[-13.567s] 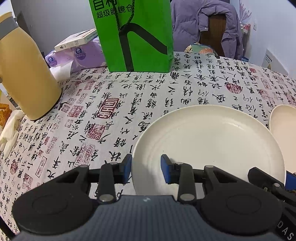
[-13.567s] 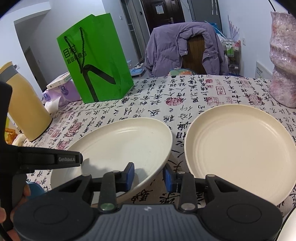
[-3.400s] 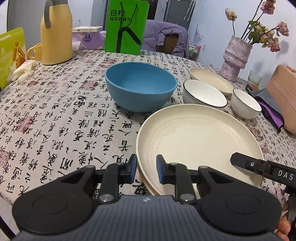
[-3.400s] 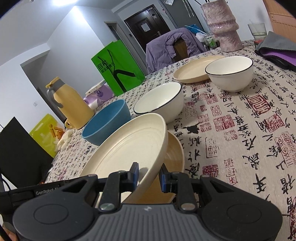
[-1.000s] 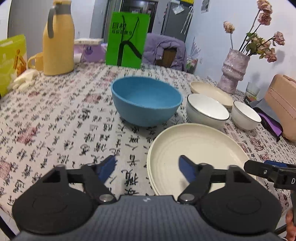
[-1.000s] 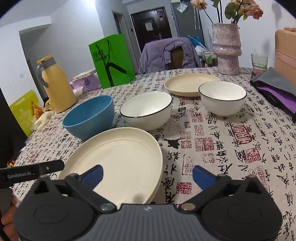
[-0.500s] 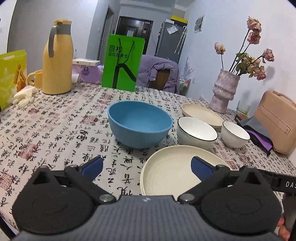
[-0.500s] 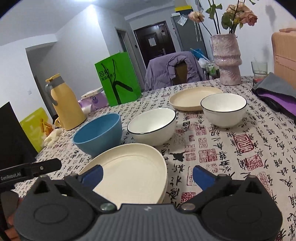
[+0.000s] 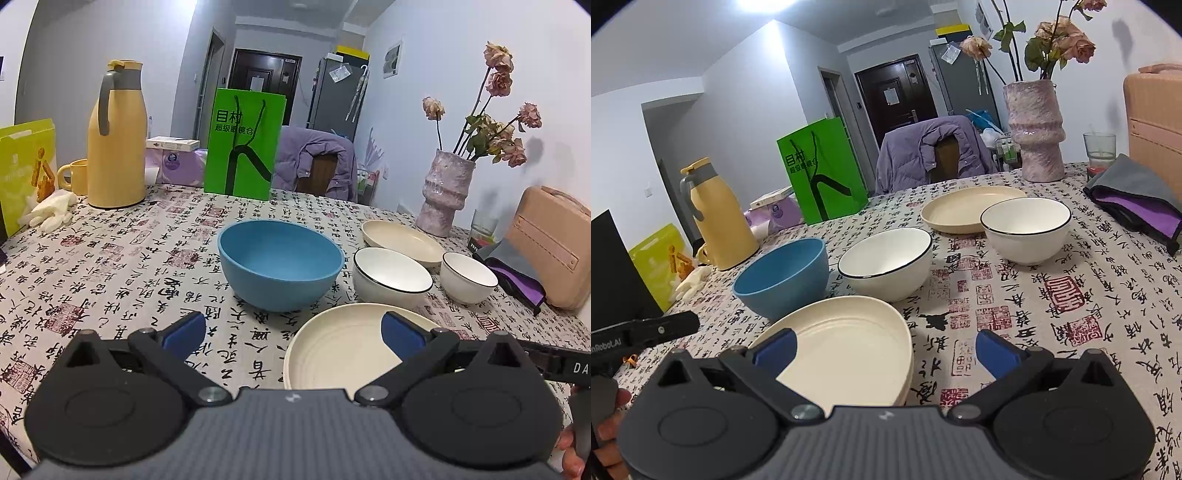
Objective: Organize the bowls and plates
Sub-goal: 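Pull both open grippers back from the placed cream plate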
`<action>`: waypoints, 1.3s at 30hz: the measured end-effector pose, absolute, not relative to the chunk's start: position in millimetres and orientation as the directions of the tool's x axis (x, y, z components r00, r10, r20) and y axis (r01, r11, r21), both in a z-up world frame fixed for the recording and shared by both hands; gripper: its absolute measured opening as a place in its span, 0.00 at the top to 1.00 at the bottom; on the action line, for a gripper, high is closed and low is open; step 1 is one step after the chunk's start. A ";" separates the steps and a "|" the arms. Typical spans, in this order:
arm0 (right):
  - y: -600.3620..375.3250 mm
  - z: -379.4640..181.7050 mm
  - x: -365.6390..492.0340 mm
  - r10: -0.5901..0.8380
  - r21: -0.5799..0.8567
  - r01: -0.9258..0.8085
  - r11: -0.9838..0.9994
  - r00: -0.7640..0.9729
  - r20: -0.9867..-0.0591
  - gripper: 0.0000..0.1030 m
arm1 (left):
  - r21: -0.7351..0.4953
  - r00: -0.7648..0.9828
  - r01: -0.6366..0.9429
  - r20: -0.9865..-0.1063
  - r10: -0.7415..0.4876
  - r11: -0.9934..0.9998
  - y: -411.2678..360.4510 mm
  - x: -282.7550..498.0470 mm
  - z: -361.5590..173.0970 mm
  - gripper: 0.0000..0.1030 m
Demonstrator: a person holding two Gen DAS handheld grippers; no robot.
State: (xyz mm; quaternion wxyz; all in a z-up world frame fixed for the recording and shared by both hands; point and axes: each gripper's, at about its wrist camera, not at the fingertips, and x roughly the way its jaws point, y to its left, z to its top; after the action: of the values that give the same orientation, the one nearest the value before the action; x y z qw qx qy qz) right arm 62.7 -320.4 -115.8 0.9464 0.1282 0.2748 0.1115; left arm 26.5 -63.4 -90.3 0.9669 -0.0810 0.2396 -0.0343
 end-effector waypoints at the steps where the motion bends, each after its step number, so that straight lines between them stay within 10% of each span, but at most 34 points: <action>1: -321.4 -116.2 61.7 0.280 0.305 -0.139 0.942 0.826 -0.489 0.00 | -0.172 0.885 0.026 -0.453 -0.102 0.985 -63.4 25.9 -89.8 0.00; 39: -349.2 -54.8 131.0 0.268 0.232 -0.187 0.955 0.880 -0.392 0.00 | -0.184 0.919 0.028 -0.381 -0.098 0.983 -86.4 88.0 -25.9 0.00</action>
State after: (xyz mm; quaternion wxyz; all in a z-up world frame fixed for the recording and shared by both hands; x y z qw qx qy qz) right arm 131.0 -349.2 -54.8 0.9650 0.0940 0.2148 0.1178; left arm 88.0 -86.4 -25.9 0.9757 -0.0876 0.1981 -0.0324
